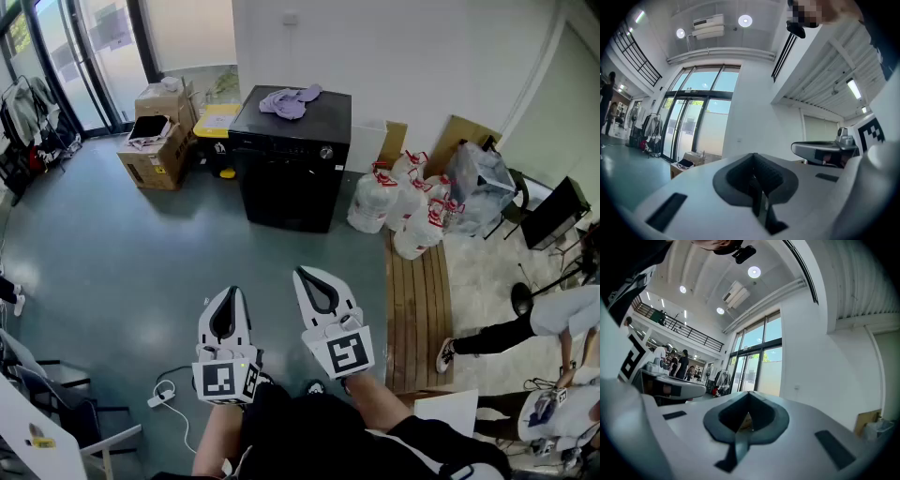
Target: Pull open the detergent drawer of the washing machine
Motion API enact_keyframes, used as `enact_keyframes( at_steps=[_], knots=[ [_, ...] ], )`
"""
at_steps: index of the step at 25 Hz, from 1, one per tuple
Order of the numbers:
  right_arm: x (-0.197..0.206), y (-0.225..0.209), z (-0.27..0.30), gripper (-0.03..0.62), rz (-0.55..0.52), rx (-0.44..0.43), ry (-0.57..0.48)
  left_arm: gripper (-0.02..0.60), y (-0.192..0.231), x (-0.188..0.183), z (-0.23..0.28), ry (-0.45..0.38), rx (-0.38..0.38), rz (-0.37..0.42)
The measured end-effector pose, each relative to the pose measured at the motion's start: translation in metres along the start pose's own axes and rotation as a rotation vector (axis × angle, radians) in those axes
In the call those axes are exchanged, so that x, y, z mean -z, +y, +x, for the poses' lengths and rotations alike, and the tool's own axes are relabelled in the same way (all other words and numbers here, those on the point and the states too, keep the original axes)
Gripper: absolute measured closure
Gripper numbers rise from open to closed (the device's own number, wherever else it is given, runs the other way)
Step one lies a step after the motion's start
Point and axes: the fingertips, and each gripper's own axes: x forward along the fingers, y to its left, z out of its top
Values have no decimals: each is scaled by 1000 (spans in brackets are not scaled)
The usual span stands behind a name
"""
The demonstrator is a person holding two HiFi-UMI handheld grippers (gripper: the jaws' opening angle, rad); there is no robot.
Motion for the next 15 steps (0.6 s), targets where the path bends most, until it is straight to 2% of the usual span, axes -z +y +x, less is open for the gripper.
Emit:
enact_keyframes(
  at_steps=[4, 11, 12, 14, 15],
  knots=[
    [8, 13, 14, 586, 14, -2, 22, 560, 19, 4, 3, 20, 10, -18],
    [28, 35, 52, 585, 76, 22, 42, 550, 62, 24, 15, 57, 92, -37],
    [33, 41, 58, 559, 82, 15, 52, 518, 70, 28, 15, 58, 99, -40],
    [42, 53, 68, 505, 96, 2, 75, 369, 86, 35, 14, 71, 113, -38],
    [46, 58, 71, 485, 103, -3, 86, 346, 94, 38, 13, 79, 117, -37]
  ],
)
